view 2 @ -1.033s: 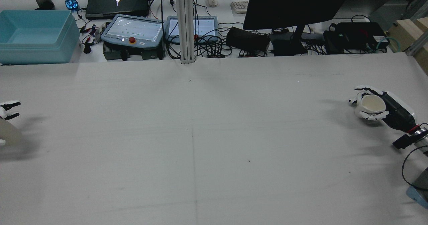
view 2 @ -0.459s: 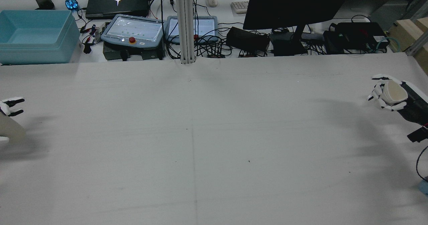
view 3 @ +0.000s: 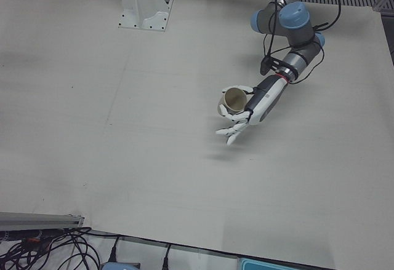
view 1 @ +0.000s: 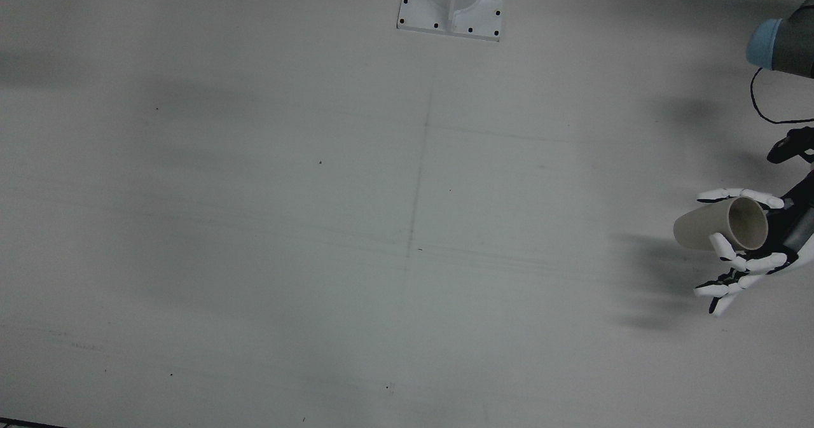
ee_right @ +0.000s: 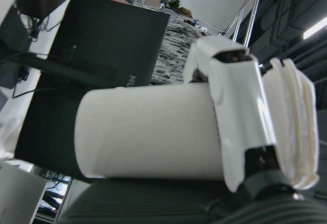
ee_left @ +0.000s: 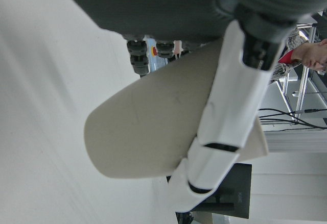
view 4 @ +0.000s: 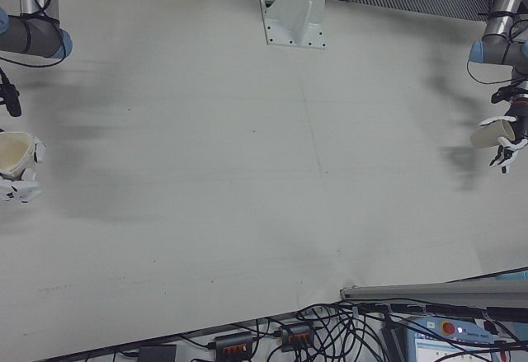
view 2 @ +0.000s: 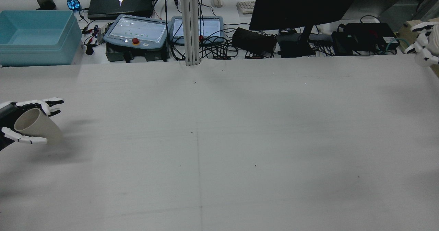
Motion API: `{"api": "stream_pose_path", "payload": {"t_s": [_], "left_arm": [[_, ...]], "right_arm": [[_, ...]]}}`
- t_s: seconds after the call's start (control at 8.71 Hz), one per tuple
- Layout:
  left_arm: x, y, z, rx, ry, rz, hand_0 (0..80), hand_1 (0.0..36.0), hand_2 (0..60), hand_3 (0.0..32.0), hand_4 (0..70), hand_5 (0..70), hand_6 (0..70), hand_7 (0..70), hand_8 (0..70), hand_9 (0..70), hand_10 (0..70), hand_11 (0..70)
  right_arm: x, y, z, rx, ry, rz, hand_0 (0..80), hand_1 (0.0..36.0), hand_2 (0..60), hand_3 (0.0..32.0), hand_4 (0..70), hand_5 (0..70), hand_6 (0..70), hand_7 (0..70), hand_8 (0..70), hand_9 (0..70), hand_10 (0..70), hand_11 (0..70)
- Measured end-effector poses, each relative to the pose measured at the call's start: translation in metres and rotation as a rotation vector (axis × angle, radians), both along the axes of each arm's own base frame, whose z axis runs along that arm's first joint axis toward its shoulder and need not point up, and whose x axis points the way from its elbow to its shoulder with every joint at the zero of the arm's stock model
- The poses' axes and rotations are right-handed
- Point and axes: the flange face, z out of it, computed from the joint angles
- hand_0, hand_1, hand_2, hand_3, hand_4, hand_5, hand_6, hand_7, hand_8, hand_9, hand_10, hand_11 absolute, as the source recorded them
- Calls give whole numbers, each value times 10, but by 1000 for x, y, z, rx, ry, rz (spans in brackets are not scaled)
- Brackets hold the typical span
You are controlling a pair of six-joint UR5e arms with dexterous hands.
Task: Pour water
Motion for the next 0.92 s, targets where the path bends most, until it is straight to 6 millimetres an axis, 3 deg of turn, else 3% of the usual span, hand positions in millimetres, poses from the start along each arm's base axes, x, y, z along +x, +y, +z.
{"api": "stream_pose_path", "payload": {"t_s": [0.11, 0.23, 0.34, 0.46, 0.69, 0.92], "left_arm": [[39, -10, -40, 12, -10, 43, 800, 360, 600, 0, 700, 700, 132, 195, 46, 36, 74, 145], [77, -18, -82, 32, -28, 77, 800, 360, 600, 0, 700, 700, 130, 194, 45, 34, 71, 140], [116, -24, -131, 58, -56, 110, 800, 360, 600, 0, 700, 700, 128, 190, 44, 32, 69, 138], [149, -25, -177, 86, -89, 136, 800, 360, 600, 0, 700, 700, 130, 191, 46, 34, 69, 138], [188, -26, -267, 155, -167, 149, 800, 360, 600, 0, 700, 700, 133, 191, 49, 35, 67, 135], [209, -18, -339, 193, -220, 164, 800, 360, 600, 0, 700, 700, 131, 190, 48, 33, 65, 133]], "right_arm": [[10, -4, -64, 9, -1, 13, 800, 360, 600, 0, 572, 273, 685, 700, 514, 687, 276, 437], [15, -1, -123, 15, 0, 26, 800, 360, 600, 0, 646, 276, 700, 700, 536, 700, 297, 463], [17, 2, -176, 15, 6, 20, 800, 360, 600, 0, 629, 275, 700, 700, 525, 693, 288, 451], [16, 0, -218, 21, 13, 8, 800, 360, 600, 0, 688, 275, 700, 700, 534, 699, 286, 448], [-4, -7, -278, 16, 46, -33, 800, 360, 600, 0, 700, 281, 700, 700, 564, 700, 316, 484], [-59, -19, -334, -1, 146, -107, 800, 360, 600, 0, 700, 286, 700, 700, 587, 700, 332, 502]]}}
